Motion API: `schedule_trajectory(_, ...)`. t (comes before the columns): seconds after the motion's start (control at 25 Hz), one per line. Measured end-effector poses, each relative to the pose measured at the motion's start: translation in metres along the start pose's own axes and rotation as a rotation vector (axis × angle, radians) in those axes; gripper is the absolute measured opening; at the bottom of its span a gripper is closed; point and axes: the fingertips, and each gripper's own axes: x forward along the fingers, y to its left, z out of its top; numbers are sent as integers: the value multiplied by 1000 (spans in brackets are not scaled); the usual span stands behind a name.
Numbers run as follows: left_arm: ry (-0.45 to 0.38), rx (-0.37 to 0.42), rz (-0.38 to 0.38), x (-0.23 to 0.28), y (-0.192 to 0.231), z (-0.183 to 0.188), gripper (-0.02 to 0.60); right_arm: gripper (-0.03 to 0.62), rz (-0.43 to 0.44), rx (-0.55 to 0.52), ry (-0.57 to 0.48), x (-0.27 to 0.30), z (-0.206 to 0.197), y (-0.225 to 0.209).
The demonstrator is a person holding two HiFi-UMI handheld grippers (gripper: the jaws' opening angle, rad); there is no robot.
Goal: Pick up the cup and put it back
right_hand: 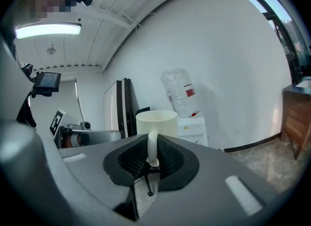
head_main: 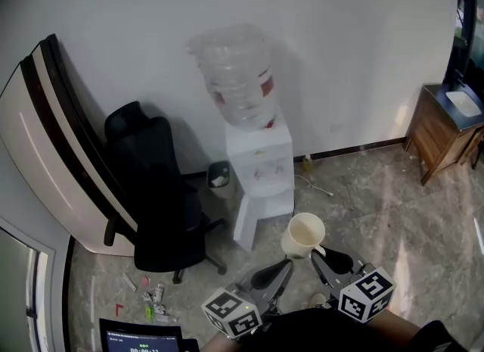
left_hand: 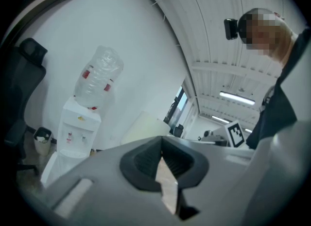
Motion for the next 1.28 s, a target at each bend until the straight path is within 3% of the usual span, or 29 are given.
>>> schedule_trajectory(0.4,-33,8,-48,2,-7,5,4,51,7,-6,7,2,1,-2)
schedule_trajectory(0.76,-19,-7,23,-5,7,6,4,51,5,-2,3,-1,1,-3)
schedule_trajectory(0.92,3,-39,63,-11,11,3,4,50,-30,11,1,-10,1,-10)
schedule_trajectory(1.28,45,-114,-12,33,0,-35,3,49,-130,38,-7,-46,-5,-55)
